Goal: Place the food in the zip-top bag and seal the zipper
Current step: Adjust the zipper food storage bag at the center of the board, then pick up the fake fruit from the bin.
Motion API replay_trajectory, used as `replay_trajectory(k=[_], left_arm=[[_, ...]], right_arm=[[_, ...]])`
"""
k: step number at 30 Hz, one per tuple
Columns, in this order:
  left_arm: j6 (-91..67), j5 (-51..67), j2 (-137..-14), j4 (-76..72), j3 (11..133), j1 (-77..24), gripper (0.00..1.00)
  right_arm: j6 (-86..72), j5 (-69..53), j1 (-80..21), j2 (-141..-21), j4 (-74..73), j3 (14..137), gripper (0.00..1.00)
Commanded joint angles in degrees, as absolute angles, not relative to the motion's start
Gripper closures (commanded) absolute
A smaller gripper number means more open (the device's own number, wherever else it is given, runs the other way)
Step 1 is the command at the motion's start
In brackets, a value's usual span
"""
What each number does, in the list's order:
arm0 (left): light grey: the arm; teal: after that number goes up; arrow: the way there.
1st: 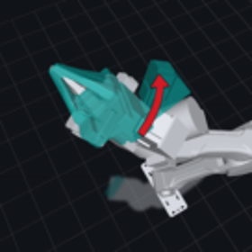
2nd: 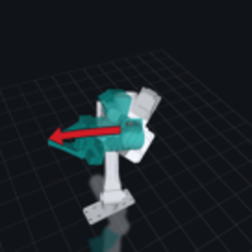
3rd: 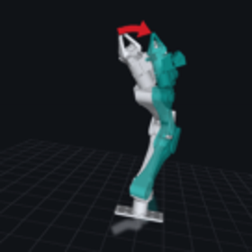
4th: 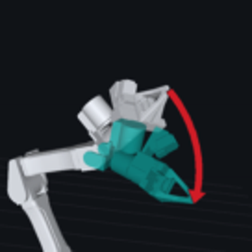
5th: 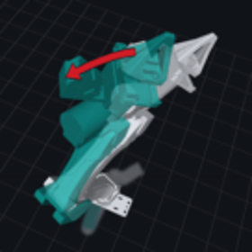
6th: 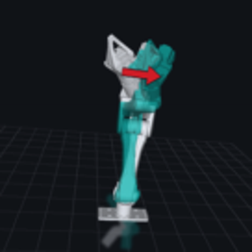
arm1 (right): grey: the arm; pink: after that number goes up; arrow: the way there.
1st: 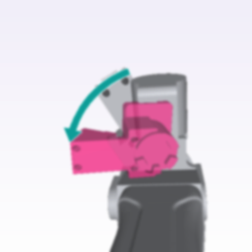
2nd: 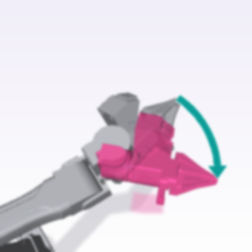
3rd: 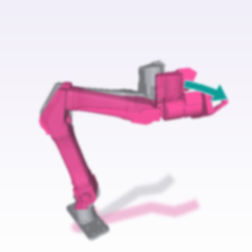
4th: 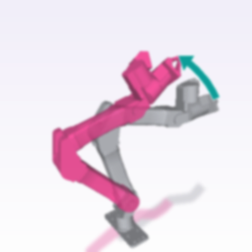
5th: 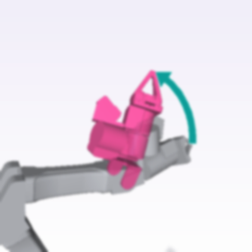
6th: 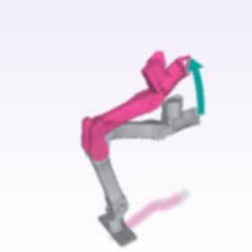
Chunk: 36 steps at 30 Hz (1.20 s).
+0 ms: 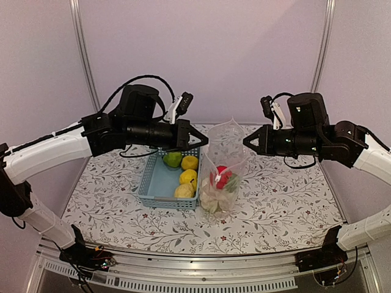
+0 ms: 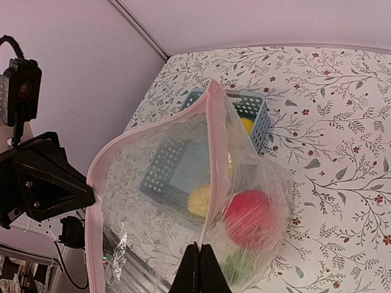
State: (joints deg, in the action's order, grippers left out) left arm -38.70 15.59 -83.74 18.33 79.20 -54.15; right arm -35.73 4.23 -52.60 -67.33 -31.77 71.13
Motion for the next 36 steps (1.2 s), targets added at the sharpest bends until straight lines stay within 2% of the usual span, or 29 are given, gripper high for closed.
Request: replay_trajectory(k=[1,4,5,6,8,9,11,13,18,23,30,36], left_arm=[[-37.0,15.6,-82.7,18.6,81.2,-53.4,1.00],[-36.6,15.0,-82.7,19.1,81.3,-53.4,1.00],[-36.4,14.4,-82.6,19.6,81.4,-53.4,0.95],[-36.0,13.6,-82.6,20.5,81.5,-53.4,0.83],[-35.0,10.9,-81.9,22.3,81.6,-53.4,0.52],[-34.4,9.4,-81.3,23.3,81.5,-53.4,0.39],[-33.7,6.1,-79.7,24.3,80.2,-53.1,0.25],[-34.6,3.4,-78.0,24.8,77.9,-52.0,0.18],[-39.2,-1.0,-76.3,27.0,69.3,-49.1,0.11],[-42.5,2.4,-80.0,23.7,62.4,-46.8,0.09],[-40.8,6.3,-91.4,25.2,65.8,-46.9,0.12],[-38.9,3.9,-98.3,29.1,68.9,-46.8,0.17]], right_arm=[[-35.3,5.2,-52.9,-66.8,-32.2,71.8,1.00],[-35.3,5.2,-52.9,-66.9,-32.3,71.8,1.00],[-35.4,5.1,-52.9,-66.9,-32.3,71.8,1.00],[-35.3,5.2,-52.8,-66.9,-32.3,71.8,1.00],[-35.3,5.2,-52.9,-66.8,-32.3,71.9,1.00],[-35.4,5.1,-52.9,-66.8,-32.3,71.9,1.00],[-35.4,5.1,-52.9,-66.8,-32.3,72.0,1.00],[-35.4,5.0,-52.9,-66.8,-32.2,72.0,1.00],[-35.5,5.0,-52.9,-66.9,-32.0,71.8,1.00],[-35.4,4.6,-52.9,-67.3,-32.0,72.0,1.00],[-35.5,4.6,-52.9,-67.2,-32.2,71.8,1.00],[-35.5,4.9,-52.9,-66.8,-32.5,71.6,1.00]])
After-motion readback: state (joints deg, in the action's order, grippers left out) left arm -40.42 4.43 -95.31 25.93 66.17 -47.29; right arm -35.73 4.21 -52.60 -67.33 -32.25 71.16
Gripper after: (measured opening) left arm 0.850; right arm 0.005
